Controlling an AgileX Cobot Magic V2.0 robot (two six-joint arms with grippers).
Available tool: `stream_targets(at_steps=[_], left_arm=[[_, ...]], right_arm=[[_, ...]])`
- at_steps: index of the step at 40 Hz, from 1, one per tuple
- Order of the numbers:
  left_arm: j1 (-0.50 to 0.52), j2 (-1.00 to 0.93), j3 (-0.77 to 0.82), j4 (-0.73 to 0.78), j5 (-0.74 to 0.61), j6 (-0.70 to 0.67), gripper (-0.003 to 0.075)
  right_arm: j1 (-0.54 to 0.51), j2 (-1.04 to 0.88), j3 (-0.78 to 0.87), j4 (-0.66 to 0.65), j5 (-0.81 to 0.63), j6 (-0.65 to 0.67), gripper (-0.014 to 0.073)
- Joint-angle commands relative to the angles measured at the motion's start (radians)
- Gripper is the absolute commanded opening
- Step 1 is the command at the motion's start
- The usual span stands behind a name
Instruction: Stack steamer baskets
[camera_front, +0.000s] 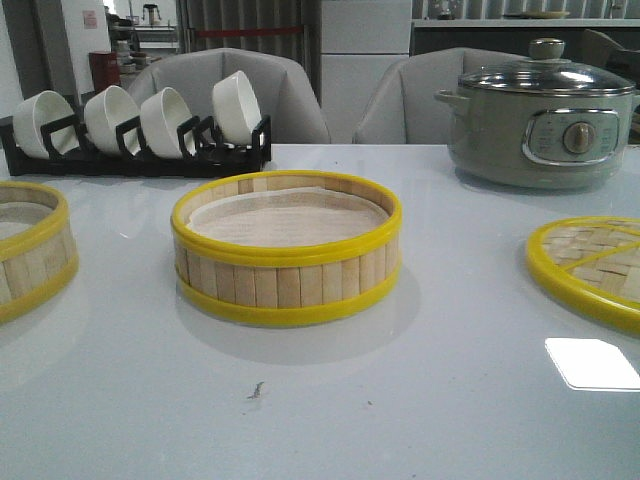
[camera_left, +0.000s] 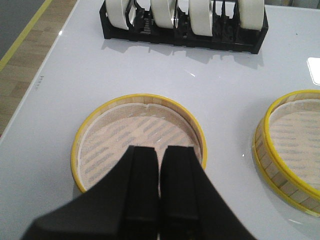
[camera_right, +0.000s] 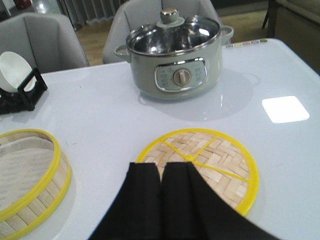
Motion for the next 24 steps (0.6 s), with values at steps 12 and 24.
stream_targets(at_steps=[12, 24], left_arm=[[-0.007, -0.006, -0.03, -0.003, -0.072, -0.002, 0.0092], [-0.007, -0.006, -0.03, -0.003, -0.049, -0.002, 0.0092]], right_arm=[[0.0, 0.107, -0.087, 0.006, -0.178, -0.003, 0.0056], [0.0, 0.107, -0.087, 0.006, -0.155, -0.003, 0.0056]])
